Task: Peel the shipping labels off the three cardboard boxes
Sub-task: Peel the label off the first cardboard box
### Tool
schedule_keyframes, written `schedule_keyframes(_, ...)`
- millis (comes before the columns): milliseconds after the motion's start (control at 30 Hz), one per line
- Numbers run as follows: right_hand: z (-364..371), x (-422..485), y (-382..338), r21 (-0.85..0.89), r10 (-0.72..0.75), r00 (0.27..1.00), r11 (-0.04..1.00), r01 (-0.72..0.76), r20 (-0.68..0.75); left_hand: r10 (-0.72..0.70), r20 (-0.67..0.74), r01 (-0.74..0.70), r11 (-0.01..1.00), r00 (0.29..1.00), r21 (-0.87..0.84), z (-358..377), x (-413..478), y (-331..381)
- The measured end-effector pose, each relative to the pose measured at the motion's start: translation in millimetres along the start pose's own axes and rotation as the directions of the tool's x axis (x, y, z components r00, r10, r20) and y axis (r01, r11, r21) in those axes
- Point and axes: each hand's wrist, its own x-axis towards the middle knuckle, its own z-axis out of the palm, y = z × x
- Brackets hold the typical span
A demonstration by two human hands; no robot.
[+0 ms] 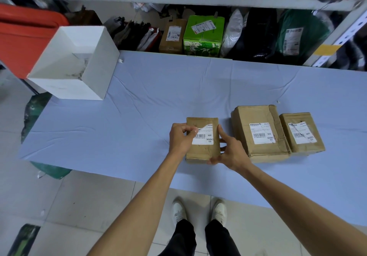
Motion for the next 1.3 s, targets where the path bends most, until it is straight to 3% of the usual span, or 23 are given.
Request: schedule_keyframes(1300, -0.1, -3.0, -7.6, -0.011, -0.001, 1.000, 1.000, 0.001, 0.006, -0.032, -0.025, 0.031, 0.999, 0.999, -0.020, 0.1, -0.4, 0.8)
